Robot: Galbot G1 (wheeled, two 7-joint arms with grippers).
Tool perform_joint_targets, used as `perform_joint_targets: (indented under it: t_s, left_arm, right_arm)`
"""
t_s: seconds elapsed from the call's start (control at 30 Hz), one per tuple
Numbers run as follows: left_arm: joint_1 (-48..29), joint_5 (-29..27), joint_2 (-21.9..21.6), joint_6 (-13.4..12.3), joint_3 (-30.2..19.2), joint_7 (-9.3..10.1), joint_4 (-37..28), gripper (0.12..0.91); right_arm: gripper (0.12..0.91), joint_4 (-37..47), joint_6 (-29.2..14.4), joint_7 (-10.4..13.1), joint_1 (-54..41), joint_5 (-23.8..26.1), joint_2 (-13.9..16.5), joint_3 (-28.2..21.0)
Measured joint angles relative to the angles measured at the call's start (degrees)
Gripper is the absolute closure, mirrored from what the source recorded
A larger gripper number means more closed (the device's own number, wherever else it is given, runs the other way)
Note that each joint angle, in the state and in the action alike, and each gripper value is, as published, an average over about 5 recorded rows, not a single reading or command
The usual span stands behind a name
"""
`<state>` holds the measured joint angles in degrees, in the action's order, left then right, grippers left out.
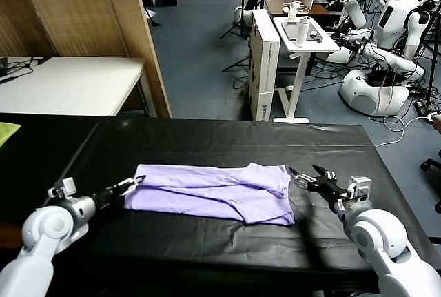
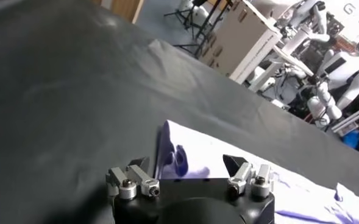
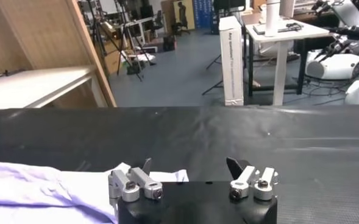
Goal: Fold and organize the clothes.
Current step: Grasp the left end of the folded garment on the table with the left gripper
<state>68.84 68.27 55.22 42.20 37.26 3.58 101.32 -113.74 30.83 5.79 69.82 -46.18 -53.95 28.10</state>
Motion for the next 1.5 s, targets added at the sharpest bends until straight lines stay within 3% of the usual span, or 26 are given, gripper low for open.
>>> perform_joint_targets:
  t_s: [0.9,1.2,1.5]
  left_arm:
    - [-1.2,-0.5,1.7,-0.1,-1.1,-0.97,-1.7,0.142]
    - [-1.4,-0.5,1.6,0.0,-1.1,-0.89,-2.0,0.331]
    - [-1.2,-0.3,1.7,0.0,-1.2,-0.57,-1.9,0.7]
  right_arm:
    - [0.118,-0.1,0.1,0.2,0.0,0.6,-0.9,-0.7]
    - [0.118,0.1,0.1,0.2,-0.3,0.9,-1.4,-1.3]
    - [0.118,0.3,0.1,0.2,-0.6,1.3,-1.9,-1.9]
